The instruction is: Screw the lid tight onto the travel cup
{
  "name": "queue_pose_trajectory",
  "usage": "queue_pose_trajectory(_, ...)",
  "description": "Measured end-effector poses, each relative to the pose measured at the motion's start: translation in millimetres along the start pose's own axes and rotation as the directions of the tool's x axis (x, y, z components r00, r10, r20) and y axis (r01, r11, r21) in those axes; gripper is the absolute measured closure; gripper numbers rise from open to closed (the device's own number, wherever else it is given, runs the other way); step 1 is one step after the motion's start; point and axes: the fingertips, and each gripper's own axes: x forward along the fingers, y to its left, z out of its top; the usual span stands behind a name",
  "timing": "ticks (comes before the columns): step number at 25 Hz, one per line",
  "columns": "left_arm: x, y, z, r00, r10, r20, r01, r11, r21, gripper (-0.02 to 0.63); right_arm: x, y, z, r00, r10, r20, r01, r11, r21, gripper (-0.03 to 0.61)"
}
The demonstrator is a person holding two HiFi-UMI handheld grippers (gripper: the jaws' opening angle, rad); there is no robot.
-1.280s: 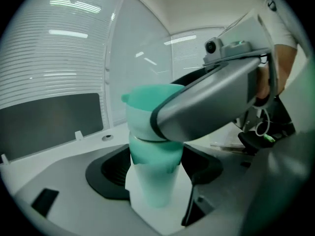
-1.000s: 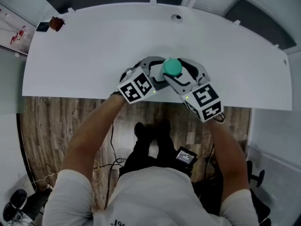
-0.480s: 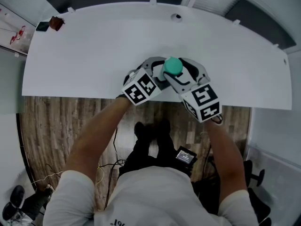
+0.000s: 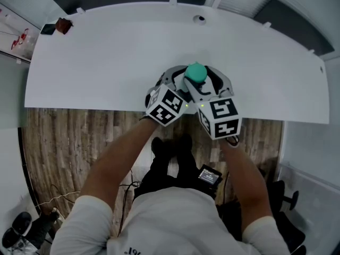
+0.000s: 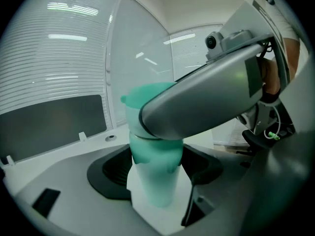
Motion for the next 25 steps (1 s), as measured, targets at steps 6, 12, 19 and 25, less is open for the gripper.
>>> queue_pose_trajectory(6,1.0,3.5,1.4,0.999,0.049,0.008,-0.049,0.998,-0.026,0.287,1.5,-2.3,1.5,0.999,-0.042,0.009,0.042,0.999,0.033,0.287)
queue_pose_trajectory(12,1.9,4.4,1.2,0.997,0.082,0.010,-0.082,0.996,-0.046,0.287,1.6,-4.1,0.9,0.997,-0.074,0.018,0.073,0.996,0.049,0.287)
queue_pose_trajectory(19,0.9,4.5,1.4,0.995,0.095,0.017,-0.095,0.994,-0.047,0.287,1.5,-3.2,1.1,0.996,-0.084,0.025,0.082,0.995,0.055,0.287)
queue_pose_trajectory(25,-2.4,1.4,4.9,0.995,-0.101,0.025,0.100,0.995,0.016,0.287,2.2,-0.5,1.9,1.000,0.006,0.022,-0.006,1.000,0.013,0.287)
